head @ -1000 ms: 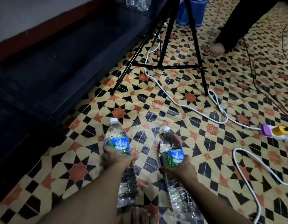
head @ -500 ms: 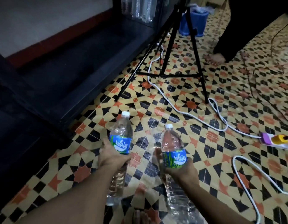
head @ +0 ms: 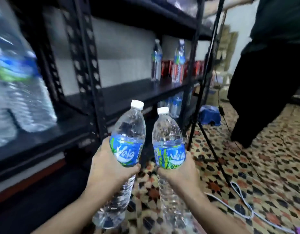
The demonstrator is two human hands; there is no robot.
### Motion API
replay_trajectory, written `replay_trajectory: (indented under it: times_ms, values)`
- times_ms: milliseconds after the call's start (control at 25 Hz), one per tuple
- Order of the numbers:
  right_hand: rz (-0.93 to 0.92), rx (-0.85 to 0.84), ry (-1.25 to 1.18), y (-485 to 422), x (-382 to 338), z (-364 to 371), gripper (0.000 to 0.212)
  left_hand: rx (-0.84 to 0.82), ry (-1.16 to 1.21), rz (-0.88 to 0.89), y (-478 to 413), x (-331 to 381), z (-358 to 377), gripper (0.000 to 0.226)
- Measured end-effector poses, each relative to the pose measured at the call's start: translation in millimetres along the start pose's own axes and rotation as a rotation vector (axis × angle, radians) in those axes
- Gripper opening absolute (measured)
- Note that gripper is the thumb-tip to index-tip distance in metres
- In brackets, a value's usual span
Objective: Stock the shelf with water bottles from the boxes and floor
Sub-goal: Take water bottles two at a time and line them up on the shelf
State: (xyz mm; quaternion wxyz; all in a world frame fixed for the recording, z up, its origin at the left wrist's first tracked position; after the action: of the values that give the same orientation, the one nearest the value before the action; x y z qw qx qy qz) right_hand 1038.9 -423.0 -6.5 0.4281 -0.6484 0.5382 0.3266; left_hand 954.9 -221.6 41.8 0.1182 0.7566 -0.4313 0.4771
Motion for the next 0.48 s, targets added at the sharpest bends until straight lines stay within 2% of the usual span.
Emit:
replay_trajectory:
  times_ms: [120, 240, 360, 480]
  values:
    - [-0.173, -0.025, -0.096, 44, -101, 23, 0.075, 0.181, 0.064, 0.070, 33, 33, -118, 0.065]
    - [-0.327, -0.137, -0.200, 102, -195, 53, 0.071, 0.380, 0.114, 0.084, 72, 38, -225, 0.071]
    - [-0.453, -0.281, -0.334, 166, -278, 91, 0.070, 0.586, 0.034, 0.110, 116, 35, -326, 0.080]
    - [-0.546, -0.428, -0.461, 235, -345, 136, 0.074, 0.778, -0.036, 0.102, 163, 16, -412, 0.079]
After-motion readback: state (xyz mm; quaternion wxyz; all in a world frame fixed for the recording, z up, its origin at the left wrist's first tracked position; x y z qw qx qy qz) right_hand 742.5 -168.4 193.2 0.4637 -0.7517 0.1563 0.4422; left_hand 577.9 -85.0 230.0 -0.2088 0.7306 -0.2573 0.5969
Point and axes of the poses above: each hand's wrist, its own y-axis away from the middle knuckle, its own z-axis out of the palm, x = y × z, the point moved 4 cm from there along -y, towards the middle knuckle, and after that the axes turned 8 degrees about -z, right-handed, at the moved point
